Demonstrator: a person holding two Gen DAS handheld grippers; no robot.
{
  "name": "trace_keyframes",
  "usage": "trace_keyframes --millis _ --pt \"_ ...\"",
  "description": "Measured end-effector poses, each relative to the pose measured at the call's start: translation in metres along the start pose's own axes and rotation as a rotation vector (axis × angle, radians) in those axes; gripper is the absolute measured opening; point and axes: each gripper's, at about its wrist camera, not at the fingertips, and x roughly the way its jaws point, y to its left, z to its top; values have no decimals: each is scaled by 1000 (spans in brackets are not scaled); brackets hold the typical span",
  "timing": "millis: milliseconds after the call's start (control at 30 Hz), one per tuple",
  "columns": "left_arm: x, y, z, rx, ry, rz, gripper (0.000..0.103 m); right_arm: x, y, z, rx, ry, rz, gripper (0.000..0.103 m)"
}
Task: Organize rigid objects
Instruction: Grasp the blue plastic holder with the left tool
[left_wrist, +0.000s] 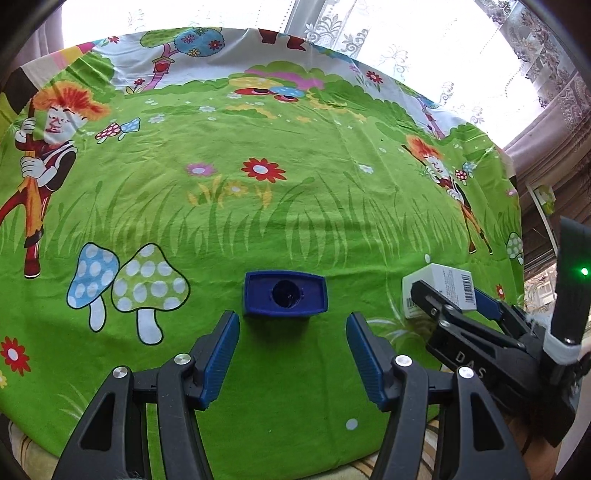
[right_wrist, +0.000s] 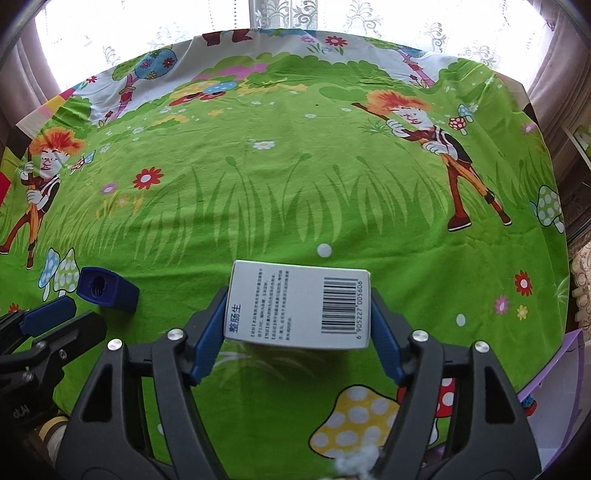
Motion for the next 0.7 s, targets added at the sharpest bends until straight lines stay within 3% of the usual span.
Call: trace_keyframes --millis 300,367,433,700 --pt "20 -11 7 10 3 94 61 0 -12 -4 10 -13 5 74" --pt "23 -11 9 21 -9 102 53 3 -13 -5 16 -5 12 74" --pt "22 -11 8 40 -29 120 53 4 -14 -6 18 -1 15 73" --pt "-3 -10 -3 30 -94 76 53 -12 -16 -13 23 -25 25 73"
